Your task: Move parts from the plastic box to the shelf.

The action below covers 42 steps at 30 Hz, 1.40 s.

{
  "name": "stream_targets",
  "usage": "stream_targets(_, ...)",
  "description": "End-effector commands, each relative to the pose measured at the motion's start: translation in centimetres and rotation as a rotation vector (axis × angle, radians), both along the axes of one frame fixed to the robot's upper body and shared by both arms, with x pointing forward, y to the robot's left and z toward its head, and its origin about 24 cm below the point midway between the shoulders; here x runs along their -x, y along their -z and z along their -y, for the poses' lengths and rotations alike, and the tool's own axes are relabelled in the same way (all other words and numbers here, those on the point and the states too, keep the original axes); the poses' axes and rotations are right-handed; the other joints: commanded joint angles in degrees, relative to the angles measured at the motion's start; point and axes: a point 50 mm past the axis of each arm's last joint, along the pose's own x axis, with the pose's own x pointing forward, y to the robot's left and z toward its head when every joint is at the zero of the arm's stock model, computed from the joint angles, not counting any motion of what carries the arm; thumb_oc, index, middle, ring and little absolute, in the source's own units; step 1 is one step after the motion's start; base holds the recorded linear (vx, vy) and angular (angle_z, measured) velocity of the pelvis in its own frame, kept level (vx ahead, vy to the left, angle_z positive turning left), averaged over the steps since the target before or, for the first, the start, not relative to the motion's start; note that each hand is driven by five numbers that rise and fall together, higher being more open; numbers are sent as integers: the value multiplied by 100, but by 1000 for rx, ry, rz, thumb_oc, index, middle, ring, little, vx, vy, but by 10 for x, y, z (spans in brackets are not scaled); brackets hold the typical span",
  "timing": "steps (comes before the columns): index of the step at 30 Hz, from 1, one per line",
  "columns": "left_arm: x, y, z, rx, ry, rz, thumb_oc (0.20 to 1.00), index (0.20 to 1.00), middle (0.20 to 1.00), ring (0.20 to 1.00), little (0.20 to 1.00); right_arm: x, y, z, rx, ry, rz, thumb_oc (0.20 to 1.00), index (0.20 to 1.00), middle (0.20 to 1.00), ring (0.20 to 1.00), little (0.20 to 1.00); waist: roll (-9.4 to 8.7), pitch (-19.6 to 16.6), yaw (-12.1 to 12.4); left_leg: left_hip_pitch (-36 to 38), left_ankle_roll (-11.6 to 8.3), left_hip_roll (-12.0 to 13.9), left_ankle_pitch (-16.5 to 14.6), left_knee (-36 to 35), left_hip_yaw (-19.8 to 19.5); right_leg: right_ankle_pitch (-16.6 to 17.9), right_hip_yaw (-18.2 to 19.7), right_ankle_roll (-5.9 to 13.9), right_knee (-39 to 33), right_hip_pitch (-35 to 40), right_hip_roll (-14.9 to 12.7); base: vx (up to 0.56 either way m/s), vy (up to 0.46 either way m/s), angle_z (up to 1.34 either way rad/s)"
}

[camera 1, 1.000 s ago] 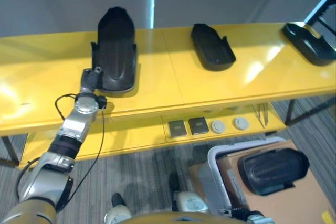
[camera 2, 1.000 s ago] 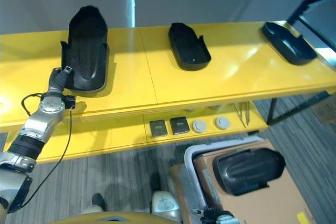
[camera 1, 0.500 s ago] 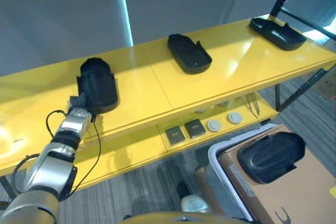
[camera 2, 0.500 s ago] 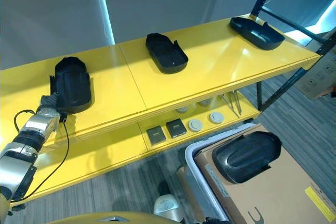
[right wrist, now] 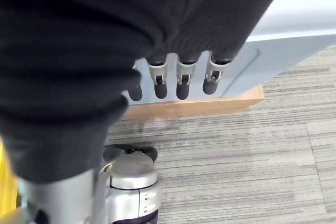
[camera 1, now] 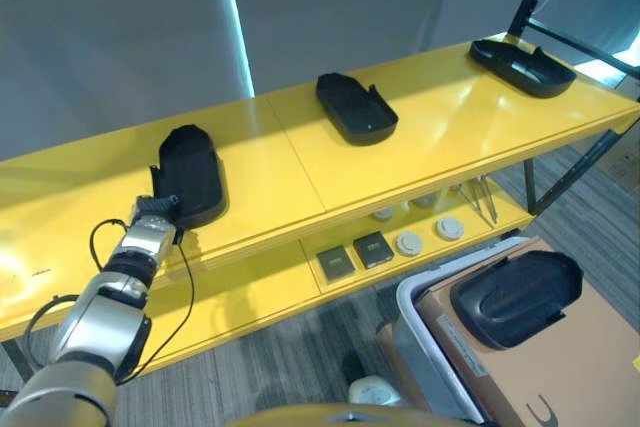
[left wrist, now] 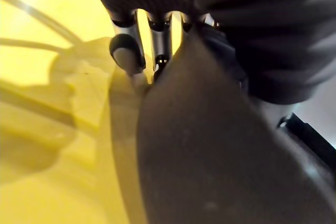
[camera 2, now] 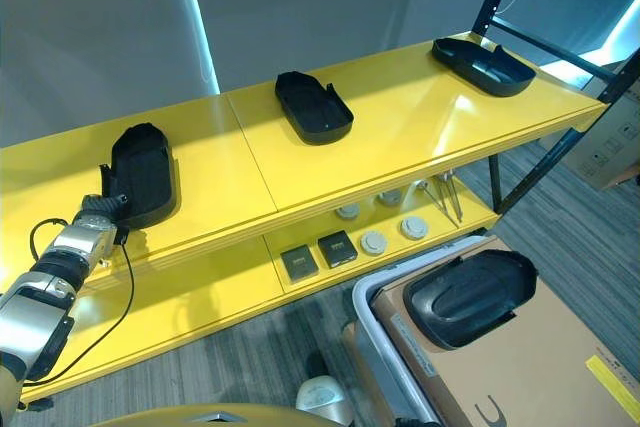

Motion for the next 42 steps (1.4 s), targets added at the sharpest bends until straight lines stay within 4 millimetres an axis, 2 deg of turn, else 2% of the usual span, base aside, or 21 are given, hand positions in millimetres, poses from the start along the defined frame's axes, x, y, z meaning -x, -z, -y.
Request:
stream_targets(1,-8,-16,-12,-70,-24,15,1000,1000,1000,1000,1000,-9,-5,13,53,-68,-8,1000,1000,1000,1000,1000,-28,322,-9,-270,209,133,-371,614,-163,-640,-65,103,435,57,148,0,0,0)
stream_targets(6,-23,-50,-11,-146,30,144,1000,1000,1000,1000,1000,-9,-5,13,55,-62,-6,1000,1000,1000,1000,1000,-18,315,71,-227,190,125,-356,572,-191,-625,-140,116,364,140,125,-2,0,2)
stream_targets(7,-24,-52,-11,-152,33,151,1000,1000,1000,1000,1000,-9,-5,14,55,-62,-6,1000,1000,1000,1000,1000,-18,316,73,-224,190,125,-356,571,-192,-625,-143,117,363,144,124,16,2,9)
stream_targets(8,-30,-76,-11,-199,52,271,1000,1000,1000,1000,1000,-7,-5,13,52,-52,-4,1000,1000,1000,1000,1000,-18,298,139,-184,186,116,-358,552,-212,-621,-196,123,328,210,108,20,3,7)
stream_targets(11,-33,-98,-8,-206,82,400,1000,1000,1000,1000,1000,-5,-3,10,50,-45,-4,1000,1000,1000,1000,1000,-24,290,210,-169,188,112,-363,548,-237,-621,-235,127,310,252,92,17,-1,5)
stream_targets(13,-33,-134,6,-150,184,620,1000,1000,1000,1000,1000,0,-1,7,44,-24,-1,1000,1000,1000,1000,1000,-48,307,330,-171,187,115,-370,547,-289,-624,-305,124,294,290,69,4,-9,13)
stream_targets(15,-26,-160,28,-80,343,793,1000,1000,1000,1000,1000,3,0,4,38,-1,4,1000,1000,1000,1000,1000,-71,329,436,-175,187,111,-378,528,-345,-624,-344,122,265,321,57,-1,-4,18)
stream_targets(16,-9,-166,53,55,476,901,1000,1000,1000,1000,1000,6,1,2,31,23,12,1000,1000,1000,1000,1000,-102,369,560,-175,183,101,-383,504,-429,-618,-395,120,234,359,40,-9,-4,19)
stream_targets(18,12,-163,76,151,618,978,1000,1000,1000,1000,1000,9,3,-3,25,39,16,1000,1000,1000,1000,1000,-137,391,669,-185,182,96,-371,481,-486,-596,-436,115,210,373,28,-6,-3,14)
stream_targets(22,42,-141,100,375,823,999,1000,1000,1000,1000,1000,16,5,-10,22,66,21,1000,1000,1000,1000,1000,-168,408,814,-186,191,78,-383,443,-565,-578,-494,122,163,417,8,5,7,14)
stream_targets(23,48,-135,106,478,889,983,1000,1000,1000,1000,1000,18,6,-11,22,77,22,1000,1000,1000,1000,1000,-174,414,852,-189,191,74,-383,434,-577,-570,-506,122,147,430,5,0,0,0)
stream_targets(26,65,-104,127,892,1043,793,1000,1000,1000,1000,1000,22,6,-10,25,112,22,1000,1000,1000,1000,1000,-153,443,936,-156,189,53,-398,403,-612,-547,-546,142,92,496,-8,8,31,6)
stream_targets(28,74,-89,133,1025,1085,727,1000,1000,1000,1000,1000,22,5,-7,30,120,22,1000,1000,1000,1000,1000,-134,420,958,-180,185,47,-378,393,-607,-526,-541,149,83,463,-9,0,38,13)
stream_targets(29,79,-76,136,1093,1093,653,1000,1000,1000,1000,1000,22,4,-5,33,123,21,1000,1000,1000,1000,1000,-120,416,955,-172,190,37,-385,393,-597,-519,-532,158,76,461,-13,12,45,9)
stream_targets(30,80,-73,136,1095,1098,638,1000,1000,1000,1000,1000,22,4,-5,35,124,20,1000,1000,1000,1000,1000,-117,414,954,-169,192,34,-388,392,-593,-517,-528,160,73,461,-14,23,67,1)
stream_targets(31,87,-56,130,1066,1098,587,918,918,918,918,918,23,3,-1,42,123,18,1000,1000,1000,1000,1000,-109,411,947,-155,198,23,-391,400,-578,-503,-510,163,62,468,-19,22,65,-3)
stream_targets(32,89,-47,126,1069,1075,554,711,711,711,711,711,24,2,0,46,122,18,1000,1000,1000,1000,1000,-103,398,948,-160,202,20,-395,401,-569,-504,-502,168,66,453,-24,25,90,-3)
stream_targets(33,92,-40,119,1057,1043,552,200,200,200,200,200,26,2,1,53,119,17,1000,1000,1000,1000,1000,-96,389,954,-161,209,10,-402,401,-567,-506,-507,178,69,442,-38,12,62,-6)
stream_targets(37,90,-33,106,1084,972,596,200,200,200,200,200,30,3,1,62,110,15,1000,1000,1000,1000,1000,-116,375,979,-142,243,-19,-419,388,-554,-475,-521,188,57,441,-64,18,44,-4)
stream_targets(42,74,-38,101,984,901,669,200,200,200,200,200,30,4,-4,58,85,5,1000,1000,1000,1000,1000,-188,336,931,-84,249,-15,-421,330,-535,-456,-536,193,52,443,-66,7,-2,0)
